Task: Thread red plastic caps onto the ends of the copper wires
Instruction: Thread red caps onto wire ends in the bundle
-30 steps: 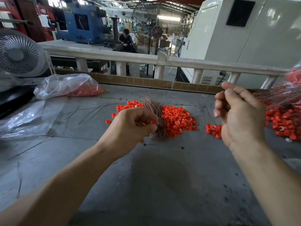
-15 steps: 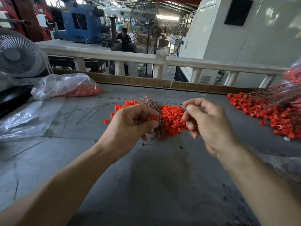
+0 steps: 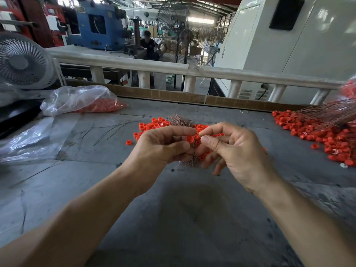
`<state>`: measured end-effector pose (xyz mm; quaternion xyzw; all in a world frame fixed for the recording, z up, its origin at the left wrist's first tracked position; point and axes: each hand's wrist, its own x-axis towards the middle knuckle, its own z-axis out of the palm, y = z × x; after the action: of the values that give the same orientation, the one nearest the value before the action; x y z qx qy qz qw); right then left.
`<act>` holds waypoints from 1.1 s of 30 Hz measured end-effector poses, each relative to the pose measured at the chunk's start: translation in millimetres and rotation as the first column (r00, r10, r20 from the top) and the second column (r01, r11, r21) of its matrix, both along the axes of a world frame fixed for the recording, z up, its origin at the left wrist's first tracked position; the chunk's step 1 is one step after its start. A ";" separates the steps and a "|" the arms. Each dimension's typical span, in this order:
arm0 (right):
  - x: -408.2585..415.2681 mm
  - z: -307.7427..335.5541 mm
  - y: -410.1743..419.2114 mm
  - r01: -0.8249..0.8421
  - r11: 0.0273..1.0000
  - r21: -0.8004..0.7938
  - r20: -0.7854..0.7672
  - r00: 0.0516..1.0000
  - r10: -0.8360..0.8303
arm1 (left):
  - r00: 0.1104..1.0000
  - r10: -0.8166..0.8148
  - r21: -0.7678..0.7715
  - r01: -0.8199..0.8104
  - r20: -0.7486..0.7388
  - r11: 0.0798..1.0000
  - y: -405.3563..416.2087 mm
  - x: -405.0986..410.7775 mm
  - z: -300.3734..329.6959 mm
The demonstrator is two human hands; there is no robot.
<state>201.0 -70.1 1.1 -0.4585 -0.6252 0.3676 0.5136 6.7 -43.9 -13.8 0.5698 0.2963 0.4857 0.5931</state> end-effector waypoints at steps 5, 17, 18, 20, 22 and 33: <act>-1.1 -0.6 -1.5 0.004 0.999 0.036 0.116 0.993 -0.008 | 1.000 0.000 -0.008 0.000 0.010 1.000 -0.2 0.8 -0.2; -6.3 -3.9 -2.8 0.023 0.996 0.091 0.186 0.982 -0.039 | 0.992 0.121 0.033 -0.119 -0.042 0.992 -6.8 6.2 2.5; -6.9 -4.4 -3.0 0.025 0.995 0.092 0.191 0.981 -0.043 | 0.992 0.124 0.033 -0.122 -0.041 0.992 -7.4 6.7 2.7; -7.4 -4.6 -3.6 0.032 0.995 0.099 0.195 0.979 -0.051 | 0.993 0.116 0.028 -0.115 -0.037 0.993 -8.3 7.5 2.8; -7.3 -3.5 -4.3 0.039 0.993 0.108 0.200 0.978 -0.060 | 0.995 0.094 0.017 -0.094 -0.025 0.995 -9.4 7.9 3.3; -10.2 -0.9 -7.9 0.065 0.989 0.131 0.231 0.968 -0.094 | 0.979 0.187 0.071 -0.182 -0.080 0.981 -7.5 6.6 1.6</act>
<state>190.8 -78.1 0.1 -0.4915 -0.6842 0.2505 0.4770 13.3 -51.4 -12.1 0.5786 0.3578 0.5226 0.5139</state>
